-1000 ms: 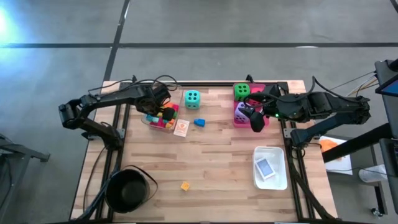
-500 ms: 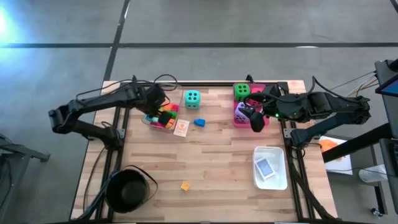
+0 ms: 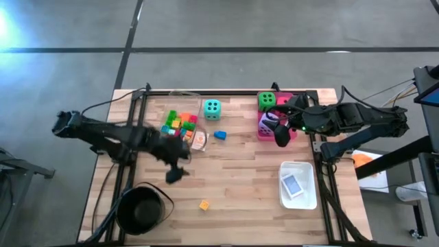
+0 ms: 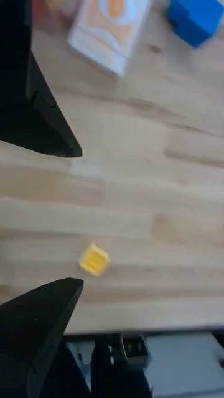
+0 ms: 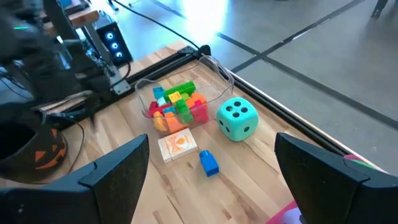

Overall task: Pick & Place Toys
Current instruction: Put the light yellow game piece into the transparent bin

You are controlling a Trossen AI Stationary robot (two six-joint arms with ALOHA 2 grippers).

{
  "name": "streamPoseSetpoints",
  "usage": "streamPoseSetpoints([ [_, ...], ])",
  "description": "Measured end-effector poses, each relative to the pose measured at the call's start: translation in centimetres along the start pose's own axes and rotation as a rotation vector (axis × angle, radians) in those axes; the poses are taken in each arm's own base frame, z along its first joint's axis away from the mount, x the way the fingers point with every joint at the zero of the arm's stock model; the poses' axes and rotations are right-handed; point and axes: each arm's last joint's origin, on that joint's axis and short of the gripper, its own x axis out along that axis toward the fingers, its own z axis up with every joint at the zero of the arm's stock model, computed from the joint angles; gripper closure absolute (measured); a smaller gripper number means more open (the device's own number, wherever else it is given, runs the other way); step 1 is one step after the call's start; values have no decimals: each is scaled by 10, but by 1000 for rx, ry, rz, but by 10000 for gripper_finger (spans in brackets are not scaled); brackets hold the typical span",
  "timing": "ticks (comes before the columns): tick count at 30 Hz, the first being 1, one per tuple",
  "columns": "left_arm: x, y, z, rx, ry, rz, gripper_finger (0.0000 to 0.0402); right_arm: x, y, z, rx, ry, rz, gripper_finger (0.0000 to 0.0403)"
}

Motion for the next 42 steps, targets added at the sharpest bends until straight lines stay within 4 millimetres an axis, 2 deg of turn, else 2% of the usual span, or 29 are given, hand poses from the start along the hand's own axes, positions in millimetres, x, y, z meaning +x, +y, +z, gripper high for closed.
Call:
streamPoseSetpoints([
  [5, 13, -37, -5, -50, -107, 16, 66, -1, 0, 2, -73, -6, 2, 63],
  [10, 41, -55, -9, -118, -29, 31, 66, -4, 1, 5, -126, 0, 41, 63],
  [12, 50, -63, -4, -107, -10, 29, 66, -5, 1, 6, -124, 6, 60, 63],
  [16, 60, -82, 12, 59, 10, -19, 66, -5, 2, 5, -95, 20, 77, 63],
  [20, 75, -94, 17, 239, 55, -42, 66, -5, 2, 5, -90, 20, 78, 63],
  [29, 120, -104, -5, 472, 196, -60, 66, -17, -2, 13, -62, -10, 100, 63],
  [42, 170, -100, -22, 715, 292, -31, 66, -27, -7, 17, -42, -30, 126, 63],
])
